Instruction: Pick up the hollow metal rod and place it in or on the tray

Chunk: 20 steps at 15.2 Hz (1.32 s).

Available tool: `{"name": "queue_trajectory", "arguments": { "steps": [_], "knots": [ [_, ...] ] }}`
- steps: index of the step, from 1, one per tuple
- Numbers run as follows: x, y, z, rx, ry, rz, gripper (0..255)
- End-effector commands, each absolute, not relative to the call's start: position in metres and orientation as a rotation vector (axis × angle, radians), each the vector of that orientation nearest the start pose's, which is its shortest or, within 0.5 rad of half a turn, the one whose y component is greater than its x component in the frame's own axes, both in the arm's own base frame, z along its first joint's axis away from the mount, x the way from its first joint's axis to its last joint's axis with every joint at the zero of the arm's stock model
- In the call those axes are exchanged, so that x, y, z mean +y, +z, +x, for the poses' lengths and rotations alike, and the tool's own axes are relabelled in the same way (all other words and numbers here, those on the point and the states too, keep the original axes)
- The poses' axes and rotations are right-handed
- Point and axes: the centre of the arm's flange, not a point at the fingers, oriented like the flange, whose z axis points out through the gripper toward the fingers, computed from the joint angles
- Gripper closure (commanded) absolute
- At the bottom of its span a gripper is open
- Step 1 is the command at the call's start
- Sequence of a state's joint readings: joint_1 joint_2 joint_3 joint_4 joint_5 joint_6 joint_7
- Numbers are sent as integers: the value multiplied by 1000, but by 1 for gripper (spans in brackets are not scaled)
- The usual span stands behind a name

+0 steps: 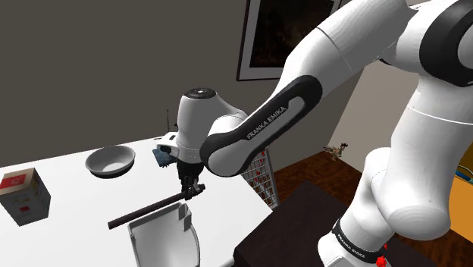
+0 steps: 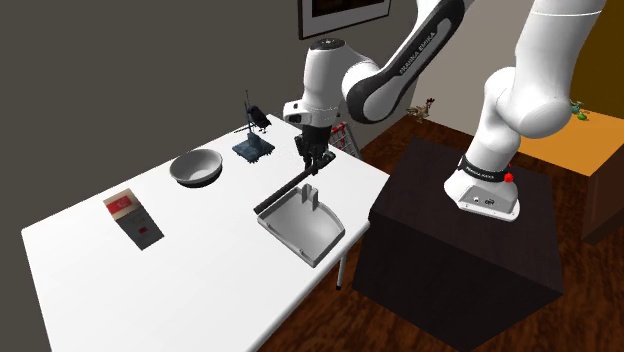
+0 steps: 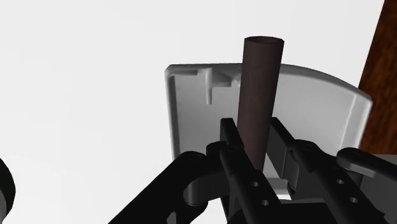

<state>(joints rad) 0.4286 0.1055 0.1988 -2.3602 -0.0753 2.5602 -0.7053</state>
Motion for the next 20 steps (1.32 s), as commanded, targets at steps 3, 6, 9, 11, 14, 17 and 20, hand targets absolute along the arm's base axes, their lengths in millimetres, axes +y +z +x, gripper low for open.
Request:
{"name": "queue_trajectory", "arguments": {
  "steps": [3, 6, 9, 11, 14, 17, 20],
  "knots": [
    [314, 294, 379, -2027, -152, -2432, 255],
    [314, 278, 379, -2027, -152, -2432, 255],
    [314, 262, 379, -2027, -152, -2432, 255],
    [314, 251, 379, -2027, -152, -2432, 255],
    [314, 236, 379, -2027, -152, -2432, 255],
    [314, 222, 379, -2027, -152, -2432, 255],
    [314, 222, 379, -2027, -152, -2432, 255]
  ]
}}
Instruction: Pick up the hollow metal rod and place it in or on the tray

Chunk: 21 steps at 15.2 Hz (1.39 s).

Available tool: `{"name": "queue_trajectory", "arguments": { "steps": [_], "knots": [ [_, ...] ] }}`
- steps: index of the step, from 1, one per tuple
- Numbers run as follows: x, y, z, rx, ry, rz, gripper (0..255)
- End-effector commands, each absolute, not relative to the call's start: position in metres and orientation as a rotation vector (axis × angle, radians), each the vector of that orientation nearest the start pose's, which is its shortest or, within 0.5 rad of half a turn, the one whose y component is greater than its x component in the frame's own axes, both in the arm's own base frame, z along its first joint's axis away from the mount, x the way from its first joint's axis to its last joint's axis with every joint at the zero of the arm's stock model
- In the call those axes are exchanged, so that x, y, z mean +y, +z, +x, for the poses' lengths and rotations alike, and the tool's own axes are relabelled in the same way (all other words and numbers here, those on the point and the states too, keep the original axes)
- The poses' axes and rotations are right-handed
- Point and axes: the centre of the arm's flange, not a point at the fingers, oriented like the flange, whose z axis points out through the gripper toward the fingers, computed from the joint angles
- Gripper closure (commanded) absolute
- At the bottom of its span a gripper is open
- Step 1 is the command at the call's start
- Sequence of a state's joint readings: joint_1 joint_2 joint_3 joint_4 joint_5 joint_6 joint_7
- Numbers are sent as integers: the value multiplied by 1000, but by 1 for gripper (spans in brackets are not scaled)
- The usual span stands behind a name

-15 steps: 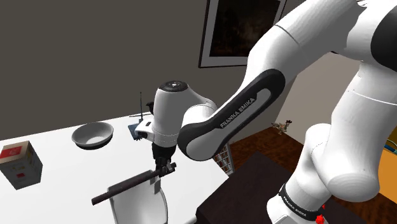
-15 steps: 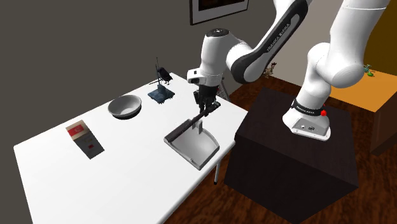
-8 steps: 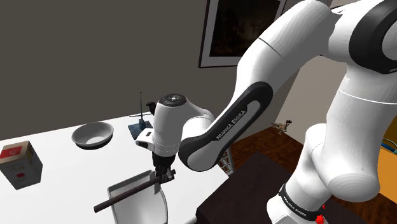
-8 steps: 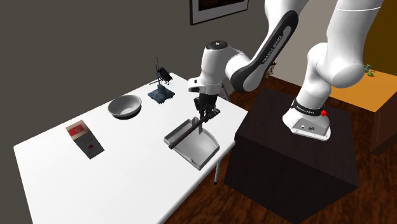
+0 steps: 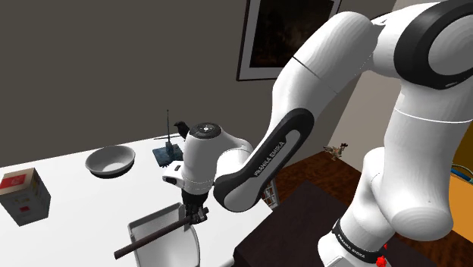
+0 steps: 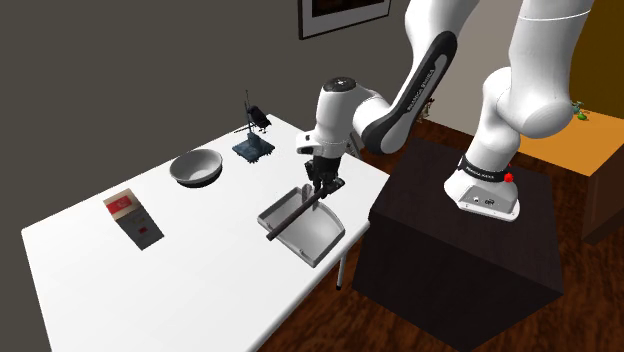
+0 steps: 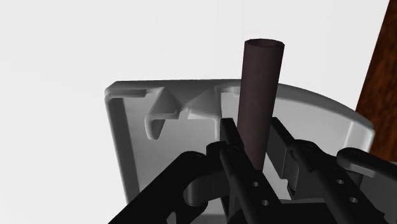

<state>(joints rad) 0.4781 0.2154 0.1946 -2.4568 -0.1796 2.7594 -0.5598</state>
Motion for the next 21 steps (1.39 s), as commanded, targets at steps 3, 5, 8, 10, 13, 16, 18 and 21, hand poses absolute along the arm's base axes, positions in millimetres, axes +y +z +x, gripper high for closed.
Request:
{"name": "queue_trajectory", "arguments": {
  "steps": [3, 5, 8, 10, 13, 16, 18, 21],
  "knots": [
    [314, 222, 379, -2027, -152, -2432, 255],
    [314, 222, 379, -2027, -152, -2432, 0],
    [314, 222, 379, -2027, -152, -2432, 0],
    [314, 222, 379, -2027, -152, -2432, 0],
    [313, 261, 375, -2027, -152, -2432, 0],
    [312, 271, 374, -2027, -152, -2432, 0],
    [312, 271, 374, -2027, -152, -2432, 0],
    [312, 271, 374, -2027, -152, -2432, 0]
  ]
}}
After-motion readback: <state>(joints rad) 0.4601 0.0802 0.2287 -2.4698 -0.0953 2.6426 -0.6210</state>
